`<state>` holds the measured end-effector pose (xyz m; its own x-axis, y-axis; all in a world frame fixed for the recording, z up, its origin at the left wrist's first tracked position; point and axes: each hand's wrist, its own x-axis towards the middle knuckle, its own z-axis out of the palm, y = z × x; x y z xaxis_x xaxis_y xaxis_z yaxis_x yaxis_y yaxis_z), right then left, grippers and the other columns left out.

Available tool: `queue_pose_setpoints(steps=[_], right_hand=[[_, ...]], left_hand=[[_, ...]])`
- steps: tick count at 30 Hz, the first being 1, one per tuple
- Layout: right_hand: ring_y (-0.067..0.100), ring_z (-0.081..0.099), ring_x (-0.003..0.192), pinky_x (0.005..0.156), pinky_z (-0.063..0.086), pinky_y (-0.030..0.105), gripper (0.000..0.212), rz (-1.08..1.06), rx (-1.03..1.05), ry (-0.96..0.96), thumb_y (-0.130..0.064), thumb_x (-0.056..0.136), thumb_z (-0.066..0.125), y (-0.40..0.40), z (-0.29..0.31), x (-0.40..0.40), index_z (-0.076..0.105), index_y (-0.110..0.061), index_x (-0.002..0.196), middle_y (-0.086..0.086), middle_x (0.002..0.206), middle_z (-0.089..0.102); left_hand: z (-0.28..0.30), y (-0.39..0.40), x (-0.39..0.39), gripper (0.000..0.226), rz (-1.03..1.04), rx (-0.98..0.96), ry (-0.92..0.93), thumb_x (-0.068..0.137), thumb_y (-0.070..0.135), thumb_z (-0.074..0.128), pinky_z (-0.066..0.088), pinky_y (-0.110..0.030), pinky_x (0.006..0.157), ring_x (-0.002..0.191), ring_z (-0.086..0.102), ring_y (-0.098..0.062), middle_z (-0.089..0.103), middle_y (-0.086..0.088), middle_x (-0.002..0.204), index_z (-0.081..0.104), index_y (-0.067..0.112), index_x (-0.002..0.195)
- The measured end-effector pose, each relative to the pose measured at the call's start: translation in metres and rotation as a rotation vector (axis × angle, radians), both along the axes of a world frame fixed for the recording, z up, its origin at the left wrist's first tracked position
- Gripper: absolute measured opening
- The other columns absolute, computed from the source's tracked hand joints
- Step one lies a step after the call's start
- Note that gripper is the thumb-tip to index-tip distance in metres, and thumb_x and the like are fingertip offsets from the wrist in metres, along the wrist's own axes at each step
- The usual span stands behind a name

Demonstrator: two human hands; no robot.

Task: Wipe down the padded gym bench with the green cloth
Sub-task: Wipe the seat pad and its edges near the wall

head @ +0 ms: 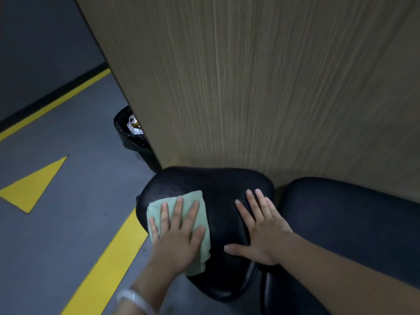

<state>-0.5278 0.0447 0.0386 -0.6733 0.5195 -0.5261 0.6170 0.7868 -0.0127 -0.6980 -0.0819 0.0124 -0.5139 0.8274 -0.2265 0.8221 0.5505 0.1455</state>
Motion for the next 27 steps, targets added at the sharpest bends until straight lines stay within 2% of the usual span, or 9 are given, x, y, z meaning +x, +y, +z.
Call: queue_pose_setpoints(steps=[7, 11, 12, 15, 16, 18, 20, 24, 27], right_hand=[[0.031, -0.040, 0.134, 0.117, -0.013, 0.043, 0.111, -0.013, 0.036, 0.165, -0.092, 0.055, -0.003, 0.003, -0.013, 0.003, -0.030, -0.022, 0.137, 0.017, 0.142, -0.042], [0.037, 0.030, 0.135, 0.098, 0.027, 0.048, 0.104, -0.060, 0.141, 0.348, -0.093, 0.072, 0.023, 0.008, -0.030, 0.002, 0.048, -0.014, 0.135, 0.026, 0.139, 0.046], [0.035, 0.023, 0.138, 0.102, 0.024, 0.048, 0.106, -0.054, 0.114, 0.314, -0.094, 0.070, 0.020, 0.007, -0.027, 0.002, 0.040, -0.017, 0.140, 0.027, 0.145, 0.037], [0.025, -0.042, 0.132, 0.113, -0.015, 0.046, 0.107, -0.019, 0.101, 0.241, -0.096, 0.058, 0.002, 0.007, -0.017, 0.002, -0.033, -0.030, 0.134, 0.013, 0.140, -0.046], [0.025, -0.042, 0.132, 0.113, -0.015, 0.046, 0.106, -0.034, 0.082, 0.311, -0.096, 0.060, 0.004, 0.007, -0.016, 0.003, -0.033, -0.030, 0.135, 0.012, 0.140, -0.046], [0.031, 0.002, 0.143, 0.109, 0.013, 0.048, 0.106, -0.047, 0.118, 0.281, -0.095, 0.070, 0.018, 0.006, -0.025, 0.004, 0.019, -0.023, 0.149, 0.027, 0.155, 0.010], [0.036, 0.035, 0.132, 0.096, 0.028, 0.048, 0.104, -0.130, 0.082, 0.328, -0.092, 0.071, 0.027, 0.008, -0.037, 0.006, 0.055, -0.014, 0.133, 0.023, 0.136, 0.050], [0.039, 0.039, 0.129, 0.097, 0.027, 0.048, 0.103, -0.116, 0.117, 0.329, -0.092, 0.071, 0.028, 0.006, -0.048, 0.007, 0.046, -0.011, 0.133, 0.023, 0.137, 0.050], [0.039, 0.038, 0.130, 0.101, 0.024, 0.047, 0.111, -0.102, 0.170, 0.343, -0.092, 0.071, 0.026, 0.003, -0.057, 0.007, 0.034, -0.009, 0.144, 0.020, 0.147, 0.037]], left_hand=[[0.001, 0.062, -0.040, 0.055, -0.032, -0.021, 0.028, 0.096, 0.059, 0.012, -0.018, -0.053, 0.112, 0.142, -0.026, -0.024, -0.025, 0.012, 0.156, -0.012, 0.051, 0.145], [0.002, 0.086, -0.048, 0.055, -0.035, -0.011, 0.008, 0.096, 0.059, 0.013, -0.016, -0.054, 0.112, 0.143, -0.024, -0.024, -0.020, 0.011, 0.158, -0.007, 0.051, 0.147], [0.003, 0.084, -0.047, 0.055, -0.043, -0.013, 0.003, 0.096, 0.058, 0.013, -0.016, -0.054, 0.113, 0.143, -0.024, -0.024, -0.020, 0.011, 0.157, -0.008, 0.051, 0.146], [0.003, 0.058, -0.037, 0.056, -0.106, -0.014, 0.014, 0.089, 0.066, 0.001, -0.017, -0.052, 0.113, 0.141, -0.028, -0.021, -0.027, 0.014, 0.154, -0.019, 0.053, 0.140], [0.001, 0.043, -0.032, 0.058, -0.143, 0.007, 0.034, 0.082, 0.070, -0.009, -0.018, -0.051, 0.112, 0.140, -0.031, -0.019, -0.030, 0.015, 0.152, -0.024, 0.055, 0.136], [-0.005, 0.013, -0.025, 0.062, -0.220, 0.073, 0.033, 0.076, 0.075, -0.020, -0.019, -0.049, 0.111, 0.138, -0.034, -0.014, -0.029, 0.018, 0.151, -0.024, 0.058, 0.135], [-0.009, -0.002, -0.029, 0.059, -0.257, 0.099, -0.010, 0.078, 0.075, -0.016, -0.022, -0.045, 0.108, 0.137, -0.034, -0.010, -0.023, 0.020, 0.154, -0.020, 0.063, 0.135], [-0.005, 0.023, -0.045, 0.062, -0.215, 0.105, 0.058, 0.066, 0.080, -0.025, -0.023, -0.043, 0.111, 0.137, -0.034, -0.008, -0.028, 0.024, 0.151, -0.024, 0.069, 0.127], [-0.004, 0.059, -0.058, 0.063, -0.179, 0.108, 0.075, 0.077, 0.075, -0.005, -0.018, -0.046, 0.113, 0.142, -0.026, -0.012, -0.021, 0.021, 0.155, -0.010, 0.062, 0.138]])
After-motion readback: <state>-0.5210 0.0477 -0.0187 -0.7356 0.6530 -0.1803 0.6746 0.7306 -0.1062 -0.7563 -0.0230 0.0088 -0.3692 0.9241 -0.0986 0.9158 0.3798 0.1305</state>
